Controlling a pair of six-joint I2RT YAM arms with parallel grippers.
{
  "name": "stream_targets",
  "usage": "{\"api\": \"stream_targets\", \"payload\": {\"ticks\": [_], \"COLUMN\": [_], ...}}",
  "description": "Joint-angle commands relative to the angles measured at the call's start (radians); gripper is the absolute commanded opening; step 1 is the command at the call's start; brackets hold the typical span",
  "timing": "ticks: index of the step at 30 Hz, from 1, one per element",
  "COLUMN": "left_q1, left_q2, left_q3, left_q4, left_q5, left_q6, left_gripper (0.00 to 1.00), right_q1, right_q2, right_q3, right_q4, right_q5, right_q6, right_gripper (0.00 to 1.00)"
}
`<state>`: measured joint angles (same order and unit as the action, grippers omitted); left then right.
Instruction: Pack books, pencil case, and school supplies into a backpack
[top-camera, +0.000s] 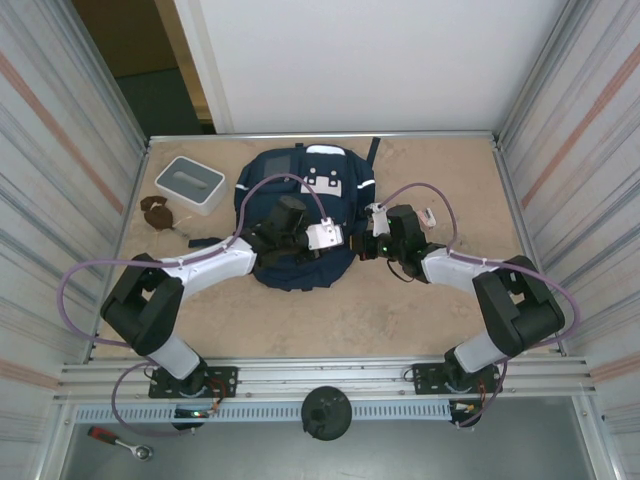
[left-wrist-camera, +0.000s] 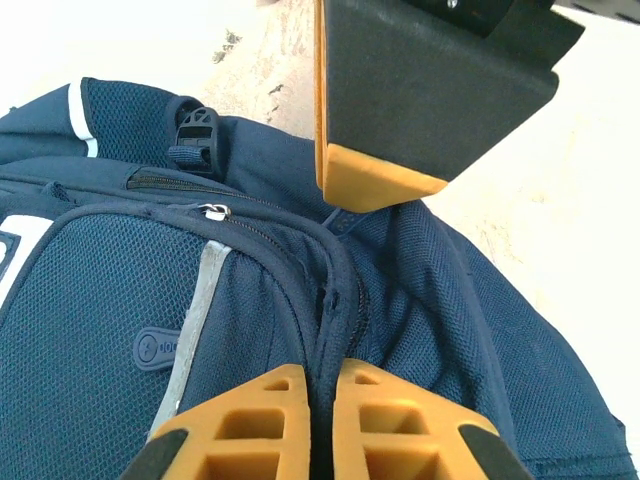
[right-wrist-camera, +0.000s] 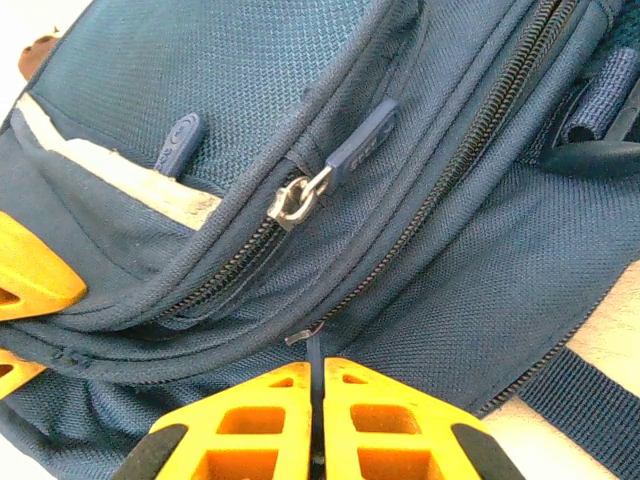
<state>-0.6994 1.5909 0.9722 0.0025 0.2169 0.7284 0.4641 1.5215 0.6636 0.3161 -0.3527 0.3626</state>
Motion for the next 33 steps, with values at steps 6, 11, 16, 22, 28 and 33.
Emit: {"api": "stream_targets", "payload": {"ticks": [6,11,16,22,28,33], "left_q1": [0.011,0.011,0.01,0.011,0.024,0.049], "left_q2": [-0.058,-0.062,-0.062,-0.066,-0.081,-0.123], "left_q3": [-0.006,-0.012,-0.021,-0.032,-0.055,-0.098], "left_q4": [0.017,0.021,0.026,0.027,0.035,0.04], "left_q5": [0.033,0.027,0.024,0.018,0.017,0.024], "left_q6": [-0.031,-0.03,-0.03,-0.035,-0.045,-0.059], "left_gripper": [0.0,0.0,0.0,0.0,0.0,0.0], "right_q1": [-0.001,0.007,0.014,0.014,0.007,-0.027], "right_q2": [0.031,0.045,0.067,0.081,0.078,0.055], "right_q3": [-0.021,-0.024,-0.006,0.023,0.029,0.02], "right_q4": [0.001,0.019,0.029,0.016,0.014,-0.013], "right_q5": [-0.006,-0.009,-0.011,-0.009,0.006,0.066], "right_q6": [-0.008,-0.007,-0.008,-0.023,-0.04,-0.03], "right_gripper": [0.15,0.18,0.19,0.19,0.05,0.0]}}
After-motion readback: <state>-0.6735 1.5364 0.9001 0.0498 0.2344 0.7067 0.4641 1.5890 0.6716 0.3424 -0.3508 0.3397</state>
